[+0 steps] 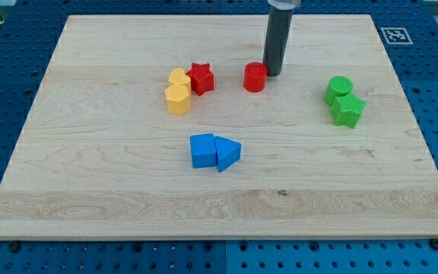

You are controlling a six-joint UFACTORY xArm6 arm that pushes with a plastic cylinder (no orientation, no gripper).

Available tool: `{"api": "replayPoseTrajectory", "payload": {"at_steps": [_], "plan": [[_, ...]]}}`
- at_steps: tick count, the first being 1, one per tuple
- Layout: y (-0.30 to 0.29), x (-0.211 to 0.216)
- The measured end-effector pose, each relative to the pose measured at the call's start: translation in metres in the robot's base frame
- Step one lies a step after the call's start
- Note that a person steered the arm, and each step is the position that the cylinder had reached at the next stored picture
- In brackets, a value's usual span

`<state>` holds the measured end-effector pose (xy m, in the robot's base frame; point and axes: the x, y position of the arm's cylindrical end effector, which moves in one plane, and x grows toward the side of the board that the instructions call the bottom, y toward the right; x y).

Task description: Move the red circle below the red star

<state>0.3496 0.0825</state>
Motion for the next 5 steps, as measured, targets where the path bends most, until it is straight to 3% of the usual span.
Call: {"api": "replayPoseTrajectory", "payload": {"at_steps": [5], "plan": [[-0.029, 0.025]]}}
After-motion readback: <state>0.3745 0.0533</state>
